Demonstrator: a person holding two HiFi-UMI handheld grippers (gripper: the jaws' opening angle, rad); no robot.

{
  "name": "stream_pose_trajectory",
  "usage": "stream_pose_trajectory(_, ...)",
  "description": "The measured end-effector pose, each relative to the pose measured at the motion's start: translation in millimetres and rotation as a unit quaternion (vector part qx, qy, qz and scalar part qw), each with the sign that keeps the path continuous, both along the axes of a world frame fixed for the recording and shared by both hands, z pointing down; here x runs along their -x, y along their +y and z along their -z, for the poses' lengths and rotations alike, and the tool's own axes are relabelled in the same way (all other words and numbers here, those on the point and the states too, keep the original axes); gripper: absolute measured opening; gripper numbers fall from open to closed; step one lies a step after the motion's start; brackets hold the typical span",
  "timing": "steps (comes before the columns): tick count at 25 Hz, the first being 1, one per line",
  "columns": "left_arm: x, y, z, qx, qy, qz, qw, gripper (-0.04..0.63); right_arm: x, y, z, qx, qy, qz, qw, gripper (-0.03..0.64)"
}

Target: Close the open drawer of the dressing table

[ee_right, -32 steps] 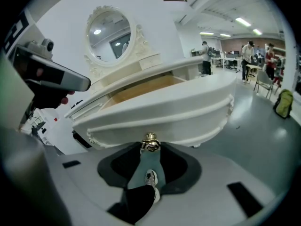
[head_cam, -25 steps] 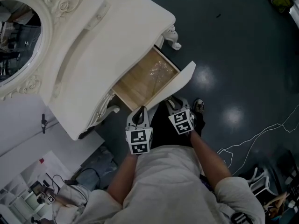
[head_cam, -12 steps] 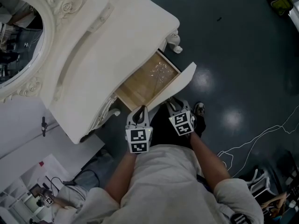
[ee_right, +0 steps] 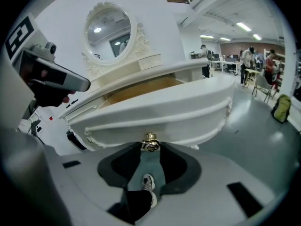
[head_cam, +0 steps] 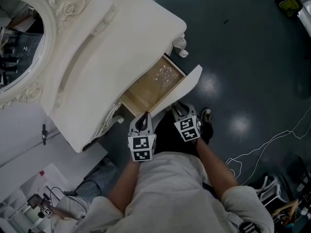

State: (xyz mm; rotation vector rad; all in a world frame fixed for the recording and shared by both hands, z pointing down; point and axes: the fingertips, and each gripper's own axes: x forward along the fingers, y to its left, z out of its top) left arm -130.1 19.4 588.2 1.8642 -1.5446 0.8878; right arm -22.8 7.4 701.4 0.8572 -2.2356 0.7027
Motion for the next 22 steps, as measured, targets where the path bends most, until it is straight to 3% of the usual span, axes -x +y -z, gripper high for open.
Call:
stream_pose_trajectory(15,3.8,-9.4,-0.5,-0.002,0.007,0.005,1.0,0.008,3.9,-4.3,0.6,-0.001,0.01,0.009,1.0,0.138)
stream_pose_trajectory(22,7.8,-8.5,1.8,-0.002,0.011,0.027,0.9996,0.008,5.5,-9.7,0.1,-0.005,0.014,0.015,1.0,0.138)
